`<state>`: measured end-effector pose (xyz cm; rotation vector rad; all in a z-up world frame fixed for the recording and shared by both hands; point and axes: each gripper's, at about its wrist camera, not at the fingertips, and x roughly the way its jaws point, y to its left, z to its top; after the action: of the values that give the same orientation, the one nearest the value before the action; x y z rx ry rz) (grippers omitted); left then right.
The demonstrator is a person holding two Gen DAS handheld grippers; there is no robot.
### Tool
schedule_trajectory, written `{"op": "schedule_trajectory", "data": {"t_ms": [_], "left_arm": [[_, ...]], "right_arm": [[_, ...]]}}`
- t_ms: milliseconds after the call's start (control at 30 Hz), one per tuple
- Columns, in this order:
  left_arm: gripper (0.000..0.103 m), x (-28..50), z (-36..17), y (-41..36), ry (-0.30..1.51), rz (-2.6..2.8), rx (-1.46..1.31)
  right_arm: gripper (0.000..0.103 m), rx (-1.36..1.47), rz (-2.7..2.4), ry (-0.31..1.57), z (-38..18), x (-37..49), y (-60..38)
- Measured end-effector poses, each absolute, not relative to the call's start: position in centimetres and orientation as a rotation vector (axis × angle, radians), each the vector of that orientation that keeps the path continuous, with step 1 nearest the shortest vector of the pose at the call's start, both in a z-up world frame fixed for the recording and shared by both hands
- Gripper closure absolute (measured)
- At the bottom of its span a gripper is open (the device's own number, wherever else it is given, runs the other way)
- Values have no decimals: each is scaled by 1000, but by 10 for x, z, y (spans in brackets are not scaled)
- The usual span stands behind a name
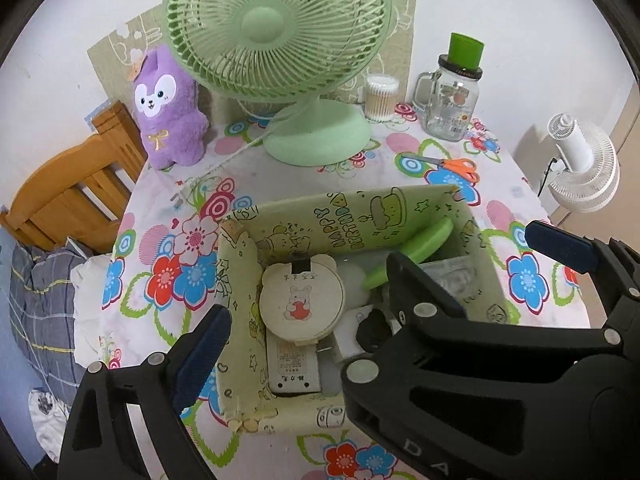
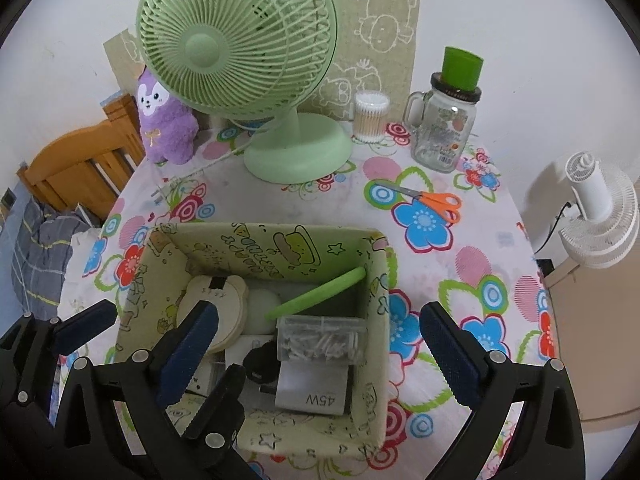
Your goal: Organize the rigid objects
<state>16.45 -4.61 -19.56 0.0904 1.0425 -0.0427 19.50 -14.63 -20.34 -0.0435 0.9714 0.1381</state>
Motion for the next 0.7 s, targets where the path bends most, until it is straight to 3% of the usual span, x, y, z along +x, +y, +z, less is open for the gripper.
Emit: {"op": "schedule_trajectory", "data": {"t_ms": [700], "left_arm": [[6, 114, -154, -39, 942, -23, 99]], "right_arm": [[1, -68, 107, 868, -153, 137, -154]]}}
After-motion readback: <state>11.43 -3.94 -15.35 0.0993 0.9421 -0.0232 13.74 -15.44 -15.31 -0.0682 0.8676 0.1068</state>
